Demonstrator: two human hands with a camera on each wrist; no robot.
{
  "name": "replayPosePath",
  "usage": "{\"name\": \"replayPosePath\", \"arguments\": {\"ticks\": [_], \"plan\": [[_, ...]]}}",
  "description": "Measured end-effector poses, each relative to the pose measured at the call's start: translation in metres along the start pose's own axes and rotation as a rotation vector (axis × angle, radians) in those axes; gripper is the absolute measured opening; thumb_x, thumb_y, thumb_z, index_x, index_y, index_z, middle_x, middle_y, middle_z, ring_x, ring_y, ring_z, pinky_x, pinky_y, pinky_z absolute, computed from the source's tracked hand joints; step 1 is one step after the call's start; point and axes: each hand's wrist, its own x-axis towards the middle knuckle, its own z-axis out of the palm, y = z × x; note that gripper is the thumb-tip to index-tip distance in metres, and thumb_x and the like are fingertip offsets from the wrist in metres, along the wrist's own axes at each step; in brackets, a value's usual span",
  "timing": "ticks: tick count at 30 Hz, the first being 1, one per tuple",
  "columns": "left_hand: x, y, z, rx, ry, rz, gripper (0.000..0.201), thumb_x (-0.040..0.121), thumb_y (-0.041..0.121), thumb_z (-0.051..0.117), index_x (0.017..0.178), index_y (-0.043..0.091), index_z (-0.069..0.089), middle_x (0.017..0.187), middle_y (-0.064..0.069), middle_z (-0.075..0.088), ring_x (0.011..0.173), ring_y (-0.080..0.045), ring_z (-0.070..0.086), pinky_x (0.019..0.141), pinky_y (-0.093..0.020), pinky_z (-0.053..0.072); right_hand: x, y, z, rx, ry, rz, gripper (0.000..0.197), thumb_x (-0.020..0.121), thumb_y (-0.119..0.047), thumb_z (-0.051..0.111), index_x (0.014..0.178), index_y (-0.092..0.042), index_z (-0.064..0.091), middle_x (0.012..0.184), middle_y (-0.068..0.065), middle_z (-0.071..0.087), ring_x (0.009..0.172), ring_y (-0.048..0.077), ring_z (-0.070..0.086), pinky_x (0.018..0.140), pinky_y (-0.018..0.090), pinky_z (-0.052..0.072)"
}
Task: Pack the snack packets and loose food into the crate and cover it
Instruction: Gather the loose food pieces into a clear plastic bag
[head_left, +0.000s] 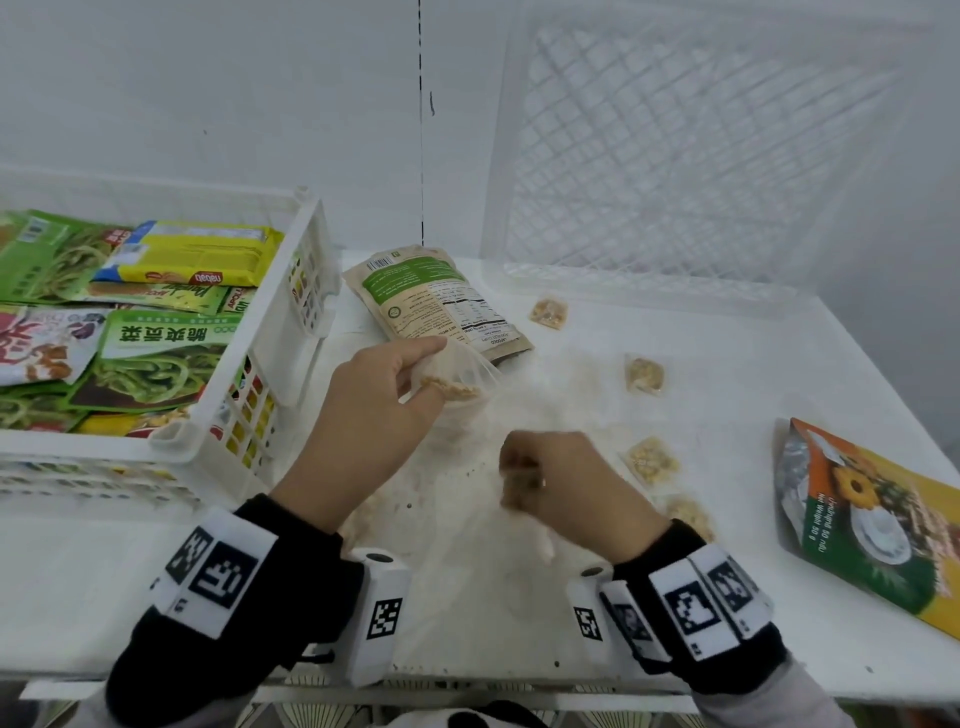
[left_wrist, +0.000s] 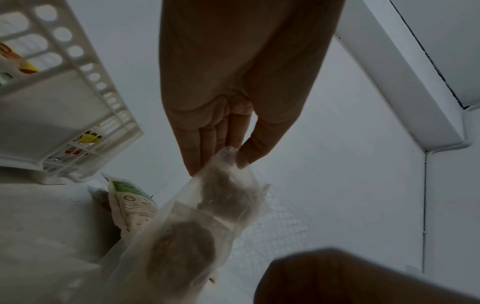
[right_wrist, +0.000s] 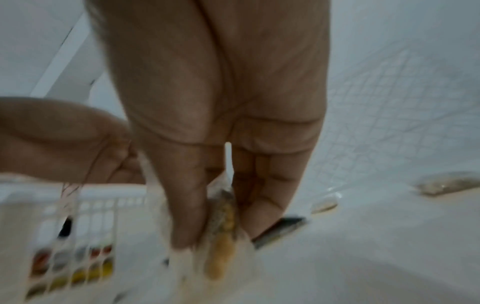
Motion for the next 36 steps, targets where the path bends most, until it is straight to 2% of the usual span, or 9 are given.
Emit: {"name": "replayPosePath", "arguments": {"ticks": [5,9,12,17,23,26,29,31,36], "plan": [[0.002,0.000,0.001,-0.009,-0.013,-0.020,0.046,0.085,0.002,0.057,0.128,0.018,0.057,0.127,0.002,0.059,0.113,-0.003,0.057,0.093,-0.013,0.042,-0.004,-0.014,-0.041,0.442,0.633,-0.106,0.021,0.079,-0.010,0.072,0.086,-0.029,0.066,0.088,-0.004,0.069,0.081,0.003,0.062,0.063,0.014,0.052],[0.003,0.002,0.003,-0.037,-0.019,-0.036,0.047,0.082,0.001,0.058,0.127,0.017,0.058,0.123,0.001,0.063,0.108,-0.001,0.060,0.094,-0.016,0.046,0.002,-0.037,-0.043,0.529,0.780,-0.300,0.018,0.079,-0.010,0.072,0.092,-0.021,0.066,0.090,-0.006,0.067,0.085,0.004,0.063,0.064,0.019,0.056],[0.003,0.004,0.005,-0.068,-0.024,-0.038,0.045,0.081,0.001,0.058,0.124,0.014,0.060,0.121,-0.002,0.065,0.108,-0.004,0.061,0.099,-0.029,0.047,0.014,-0.048,-0.031,0.364,0.744,-0.381,0.008,0.080,-0.003,0.072,0.084,-0.006,0.066,0.083,0.001,0.066,0.080,0.011,0.063,0.066,0.028,0.057],[0.003,0.005,0.008,-0.100,-0.016,-0.051,0.045,0.080,0.003,0.060,0.124,0.016,0.060,0.121,0.001,0.063,0.106,0.000,0.060,0.097,-0.025,0.047,0.023,-0.048,-0.020,0.049,0.647,-0.436,0.005,0.074,0.002,0.071,0.076,-0.003,0.073,0.077,0.007,0.070,0.076,0.027,0.064,0.070,0.035,0.051],[0.006,0.006,0.004,-0.168,-0.058,-0.101,0.048,0.074,0.005,0.064,0.120,0.017,0.062,0.122,0.002,0.064,0.109,0.001,0.060,0.099,-0.026,0.046,0.016,-0.042,-0.022,-0.198,0.177,-0.359,0.029,0.079,-0.022,0.062,0.103,-0.006,0.066,0.110,0.010,0.060,0.104,0.026,0.054,0.082,0.038,0.051],[0.006,0.008,0.004,-0.200,-0.088,-0.112,0.052,0.076,-0.008,0.058,0.123,0.013,0.060,0.123,-0.001,0.063,0.110,-0.001,0.060,0.099,-0.030,0.047,0.018,-0.043,-0.019,-0.359,0.193,-0.332,0.030,0.077,-0.025,0.072,0.100,-0.009,0.065,0.110,0.009,0.052,0.101,0.025,0.050,0.069,0.035,0.052],[0.006,0.009,0.007,-0.241,-0.114,-0.106,0.056,0.074,-0.014,0.052,0.124,0.010,0.058,0.123,-0.002,0.063,0.106,0.001,0.061,0.089,-0.020,0.051,0.022,-0.044,-0.017,-0.383,0.262,-0.349,0.005,0.081,-0.011,0.067,0.085,-0.008,0.068,0.089,0.006,0.054,0.085,0.023,0.050,0.057,0.033,0.047],[0.005,0.009,0.007,-0.279,-0.126,-0.091,0.057,0.074,-0.016,0.052,0.124,0.011,0.058,0.120,-0.001,0.064,0.101,0.007,0.061,0.076,-0.011,0.050,0.025,-0.041,-0.017,-0.423,0.228,-0.342,0.010,0.084,-0.006,0.061,0.090,-0.011,0.068,0.086,0.004,0.057,0.082,0.023,0.051,0.060,0.036,0.046],[0.003,-0.001,0.004,-0.274,-0.214,-0.041,0.082,0.064,0.000,0.070,0.134,0.030,0.039,0.123,0.004,0.057,0.117,0.004,0.052,0.091,-0.003,0.040,0.029,-0.034,-0.027,-0.350,0.146,-0.293,0.021,0.087,-0.003,0.046,0.105,-0.014,0.052,0.087,0.005,0.065,0.077,0.029,0.058,0.063,0.035,0.041]]}}
